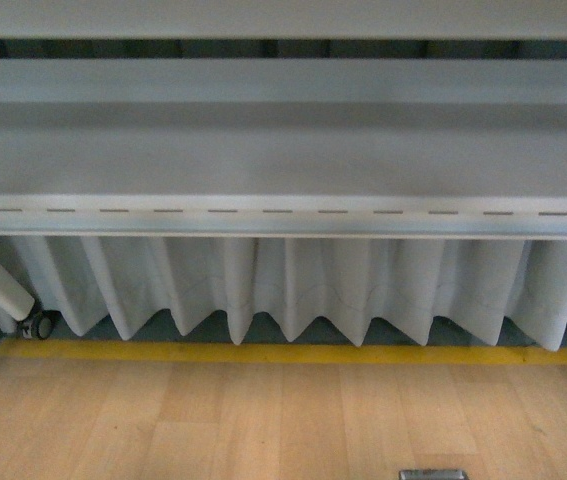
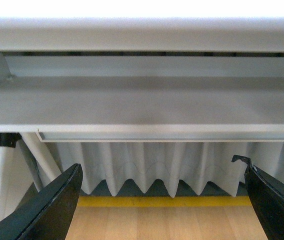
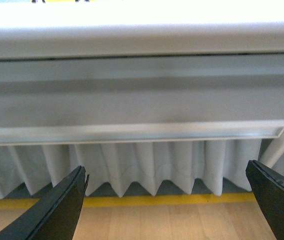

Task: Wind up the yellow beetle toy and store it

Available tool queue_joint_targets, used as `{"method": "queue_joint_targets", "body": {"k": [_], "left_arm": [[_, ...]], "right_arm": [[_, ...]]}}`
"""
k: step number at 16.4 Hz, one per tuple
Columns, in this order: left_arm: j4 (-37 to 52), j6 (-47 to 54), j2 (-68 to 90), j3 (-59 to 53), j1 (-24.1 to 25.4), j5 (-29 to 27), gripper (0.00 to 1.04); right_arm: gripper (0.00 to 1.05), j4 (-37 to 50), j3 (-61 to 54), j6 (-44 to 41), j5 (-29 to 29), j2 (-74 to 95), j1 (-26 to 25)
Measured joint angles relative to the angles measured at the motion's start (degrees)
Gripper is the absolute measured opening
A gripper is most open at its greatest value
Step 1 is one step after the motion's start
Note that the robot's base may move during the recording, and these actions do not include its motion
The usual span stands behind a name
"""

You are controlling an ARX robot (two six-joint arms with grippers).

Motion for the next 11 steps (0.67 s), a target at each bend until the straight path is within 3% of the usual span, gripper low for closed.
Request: {"method": "queue_joint_targets", "body": {"k": [11], "left_arm": [[0.09, -0.09, 0.00, 0.00, 0.00, -0.02, 0.98]], "right_arm": [[0.98, -0.02, 0.00, -0.02, -0.04, 0.02, 0.00]]}}
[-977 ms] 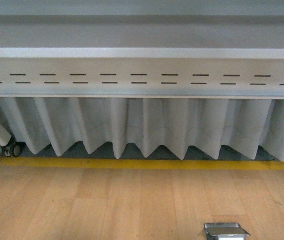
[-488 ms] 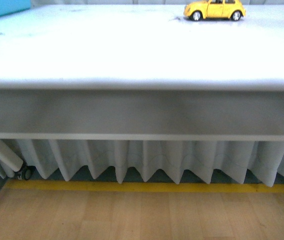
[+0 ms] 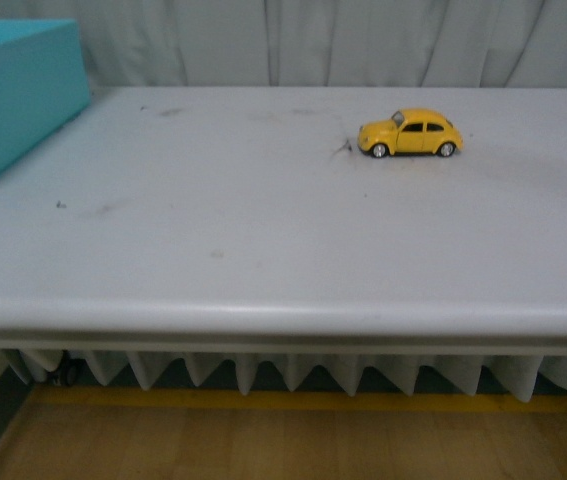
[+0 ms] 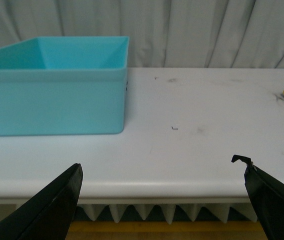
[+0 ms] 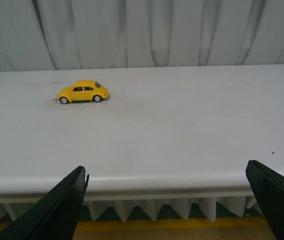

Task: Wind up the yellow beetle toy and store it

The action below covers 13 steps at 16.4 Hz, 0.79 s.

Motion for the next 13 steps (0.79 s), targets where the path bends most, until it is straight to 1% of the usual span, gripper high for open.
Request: {"method": "queue_joint_targets", "body": {"k": [13], "left_arm": [[0.00, 0.02, 0.00, 0.00, 0.00, 0.02, 0.98]], "right_arm": [[0.98, -0.02, 0.00, 0.00, 0.04, 0.02, 0.00]]}}
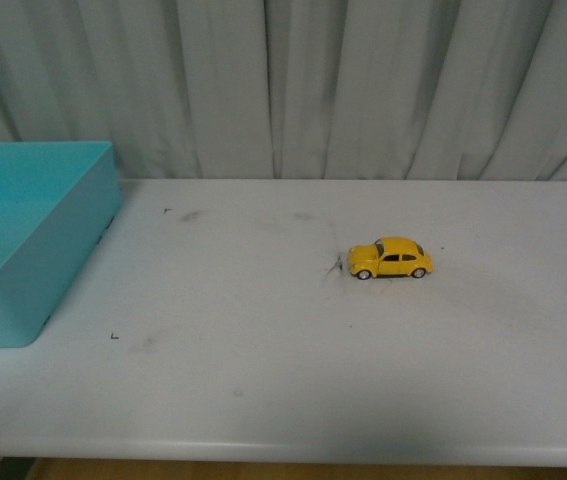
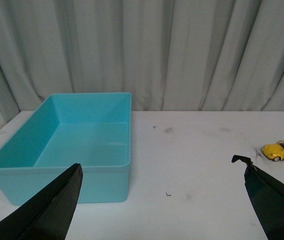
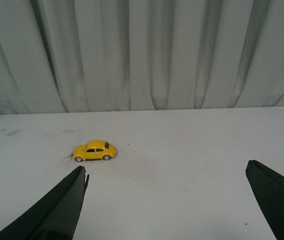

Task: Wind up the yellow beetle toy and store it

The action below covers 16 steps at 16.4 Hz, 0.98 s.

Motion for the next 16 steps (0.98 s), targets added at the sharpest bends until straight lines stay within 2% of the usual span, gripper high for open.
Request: {"method": "queue_joint_targets", "body": {"k": [16], "left_arm": [[0.02, 0.00, 0.00, 0.00, 0.00, 0.00, 0.98]], "right_arm": [[0.98, 0.04, 0.00, 0.02, 0.00, -0.02, 0.00]]}}
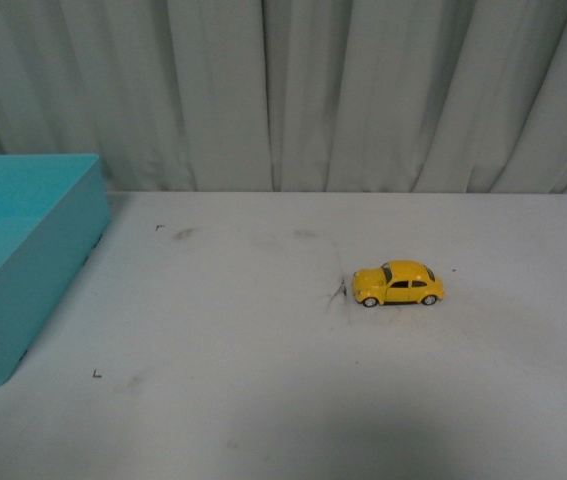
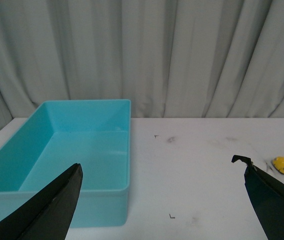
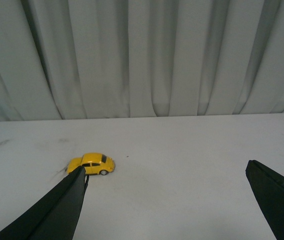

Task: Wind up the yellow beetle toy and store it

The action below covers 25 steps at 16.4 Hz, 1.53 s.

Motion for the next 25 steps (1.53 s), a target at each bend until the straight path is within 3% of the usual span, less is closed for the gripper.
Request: {"method": "queue_joint_targets", "body": {"k": [25], "left_arm": [[-0.04, 0.00, 0.00, 0.00, 0.00, 0.00, 0.98]], "right_arm": [[0.98, -0.02, 0.00, -0.02, 0.00, 0.02, 0.00]]}}
